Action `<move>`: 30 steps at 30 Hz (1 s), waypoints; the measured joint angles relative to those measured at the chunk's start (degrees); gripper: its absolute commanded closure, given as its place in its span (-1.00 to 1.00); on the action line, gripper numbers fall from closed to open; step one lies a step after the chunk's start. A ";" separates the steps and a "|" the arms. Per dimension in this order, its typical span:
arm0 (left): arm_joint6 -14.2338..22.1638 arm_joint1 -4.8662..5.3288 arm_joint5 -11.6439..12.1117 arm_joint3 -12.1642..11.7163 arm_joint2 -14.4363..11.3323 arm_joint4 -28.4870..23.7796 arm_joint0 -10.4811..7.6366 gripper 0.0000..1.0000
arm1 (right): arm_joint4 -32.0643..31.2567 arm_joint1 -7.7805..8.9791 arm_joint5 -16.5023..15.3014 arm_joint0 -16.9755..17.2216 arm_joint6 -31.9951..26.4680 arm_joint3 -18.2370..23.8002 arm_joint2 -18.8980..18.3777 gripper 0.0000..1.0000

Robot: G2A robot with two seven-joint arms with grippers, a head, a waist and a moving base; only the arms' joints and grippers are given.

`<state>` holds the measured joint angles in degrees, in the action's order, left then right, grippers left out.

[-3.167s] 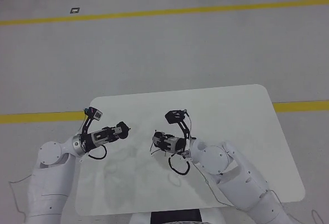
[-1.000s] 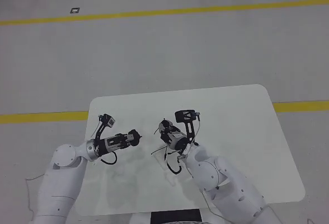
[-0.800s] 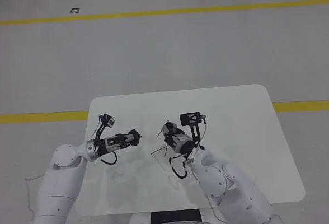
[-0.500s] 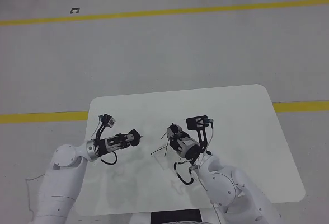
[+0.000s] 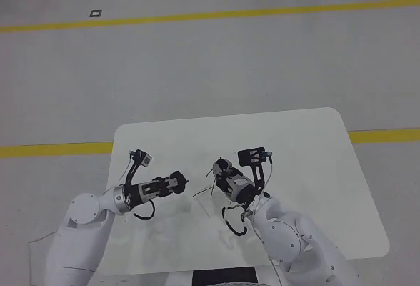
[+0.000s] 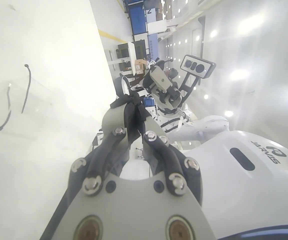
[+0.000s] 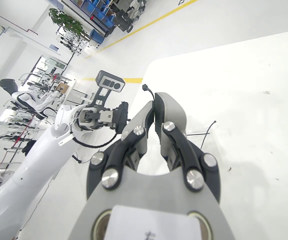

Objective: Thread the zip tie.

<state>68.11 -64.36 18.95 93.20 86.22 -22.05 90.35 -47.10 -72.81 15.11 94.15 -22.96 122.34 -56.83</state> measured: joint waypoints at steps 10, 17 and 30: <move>-0.04 0.06 -0.06 0.24 0.07 -0.03 0.23 1.00 | -1.01 0.00 -0.44 -0.03 0.63 0.01 0.38 1.00; -0.03 0.06 -0.06 0.24 0.07 -0.03 0.23 1.00 | -4.42 -0.29 0.48 0.19 1.69 1.39 3.50 1.00; -0.03 0.06 -0.06 0.24 0.07 -0.03 0.23 1.00 | -7.12 -1.10 2.48 -1.17 4.39 0.77 7.40 1.00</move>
<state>68.08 -64.30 18.90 93.44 86.29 -22.08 90.58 -54.22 -73.91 17.59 92.98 -18.57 123.11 -49.43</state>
